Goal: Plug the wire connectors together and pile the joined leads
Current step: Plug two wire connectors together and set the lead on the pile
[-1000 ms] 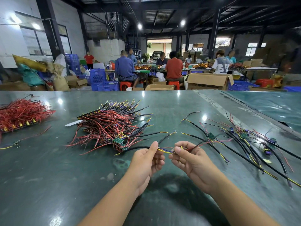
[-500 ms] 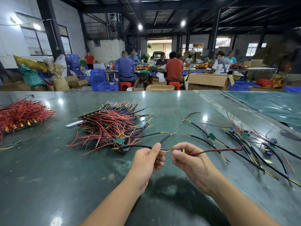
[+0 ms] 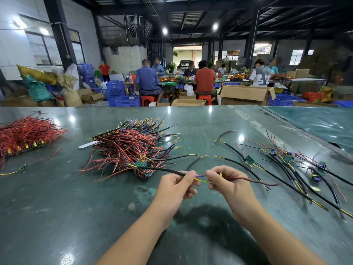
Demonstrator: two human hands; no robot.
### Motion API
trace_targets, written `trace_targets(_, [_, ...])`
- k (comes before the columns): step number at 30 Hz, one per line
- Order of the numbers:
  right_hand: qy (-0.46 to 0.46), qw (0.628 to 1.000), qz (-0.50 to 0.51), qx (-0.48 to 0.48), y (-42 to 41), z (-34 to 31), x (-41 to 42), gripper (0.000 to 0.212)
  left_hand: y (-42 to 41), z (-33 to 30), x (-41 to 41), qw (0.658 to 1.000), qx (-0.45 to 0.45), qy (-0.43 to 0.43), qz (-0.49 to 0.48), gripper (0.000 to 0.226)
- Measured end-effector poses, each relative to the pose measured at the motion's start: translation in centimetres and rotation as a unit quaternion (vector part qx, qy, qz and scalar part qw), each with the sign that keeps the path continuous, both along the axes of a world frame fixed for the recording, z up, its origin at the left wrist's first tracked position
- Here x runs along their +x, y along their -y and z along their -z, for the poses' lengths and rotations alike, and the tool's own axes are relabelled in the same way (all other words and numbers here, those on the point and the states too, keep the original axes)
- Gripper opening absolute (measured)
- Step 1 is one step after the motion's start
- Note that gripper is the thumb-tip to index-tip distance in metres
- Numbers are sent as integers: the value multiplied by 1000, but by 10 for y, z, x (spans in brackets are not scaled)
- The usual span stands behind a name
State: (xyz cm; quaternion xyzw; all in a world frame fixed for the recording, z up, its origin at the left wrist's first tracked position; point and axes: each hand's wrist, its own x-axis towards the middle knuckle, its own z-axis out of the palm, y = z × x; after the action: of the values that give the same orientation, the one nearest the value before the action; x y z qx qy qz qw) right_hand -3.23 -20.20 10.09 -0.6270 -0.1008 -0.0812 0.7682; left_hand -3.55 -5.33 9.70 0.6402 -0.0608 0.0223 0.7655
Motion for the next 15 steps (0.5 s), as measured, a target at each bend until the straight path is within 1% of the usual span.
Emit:
trace_targets(3, [2,1000,9,-13,0,-1,-1,14,-2,1,-2,1000,9,12,15,11])
trace_targets(6, [6,1000,11,-5,-1,-2,-2,11,-2,1,-2,1000,7,16,18,13])
trace_targets(10, [-9,996,-52,67,-4,-2,-4,15,0,0,-2,999,-2,31,-21,26])
trace_targets(13, [-21,990,-98,101,-6,0,-5,24,-1,0,1,997,-29,37,-66,22])
trace_targets(15, [-20,989,-110,98,-6,0,-5,25,-2,0,2,995,-26,46,-86,19])
